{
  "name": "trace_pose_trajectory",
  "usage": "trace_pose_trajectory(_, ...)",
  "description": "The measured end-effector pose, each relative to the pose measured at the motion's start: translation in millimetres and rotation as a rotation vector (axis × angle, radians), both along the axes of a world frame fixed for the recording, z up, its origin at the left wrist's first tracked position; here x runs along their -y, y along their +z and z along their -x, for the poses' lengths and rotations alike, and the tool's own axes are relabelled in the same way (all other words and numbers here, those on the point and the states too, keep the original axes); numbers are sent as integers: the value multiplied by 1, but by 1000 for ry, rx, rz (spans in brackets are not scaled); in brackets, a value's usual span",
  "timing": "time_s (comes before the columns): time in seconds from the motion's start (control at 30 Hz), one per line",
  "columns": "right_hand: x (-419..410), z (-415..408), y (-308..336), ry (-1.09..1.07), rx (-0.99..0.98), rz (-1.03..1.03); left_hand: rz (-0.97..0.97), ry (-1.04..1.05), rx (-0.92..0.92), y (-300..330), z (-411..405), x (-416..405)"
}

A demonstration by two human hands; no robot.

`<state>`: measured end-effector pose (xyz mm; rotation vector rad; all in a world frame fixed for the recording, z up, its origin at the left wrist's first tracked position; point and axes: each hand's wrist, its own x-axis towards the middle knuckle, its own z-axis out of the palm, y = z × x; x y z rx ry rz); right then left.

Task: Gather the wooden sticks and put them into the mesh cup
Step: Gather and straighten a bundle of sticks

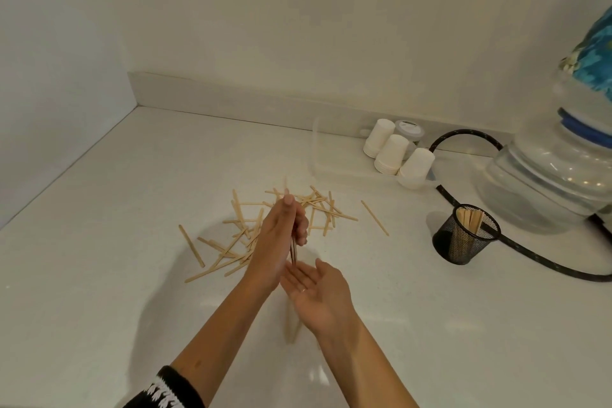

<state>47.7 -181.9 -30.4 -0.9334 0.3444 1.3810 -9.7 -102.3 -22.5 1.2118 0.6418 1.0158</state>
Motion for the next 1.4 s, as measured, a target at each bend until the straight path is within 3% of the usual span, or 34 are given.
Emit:
trace_pose_trajectory(0.27,-7,1,11,-6,23,-88,123,14,12,-15,3,2)
trace_pose_trajectory(0.37,-7,0,3,113,105,-97,165,101,-41,-23,1,-1)
trace_pose_trajectory(0.47,-7,-6,-8,303,409,-17,311,187,-30,-31,1,-6)
trace_pose_trajectory(0.6,-15,-35,-16,419,995,30,509,205,-50,-40,4,-17)
trace_pose_trajectory(0.73,-36,-97,-33,357,1493,309,710,140,-124,-50,9,-24)
trace_pose_trajectory(0.87,-53,-154,-53,456,1804,541,811,98,-62,-57,14,-27)
trace_pose_trajectory(0.97,-63,-174,-64,648,1878,673,807,96,-53,-58,14,-28)
trace_pose_trajectory(1.23,-98,-145,-63,733,1834,375,784,94,-89,-61,12,-28)
trace_pose_trajectory(1.4,-108,-122,-69,776,1885,357,755,109,-106,-62,10,-29)
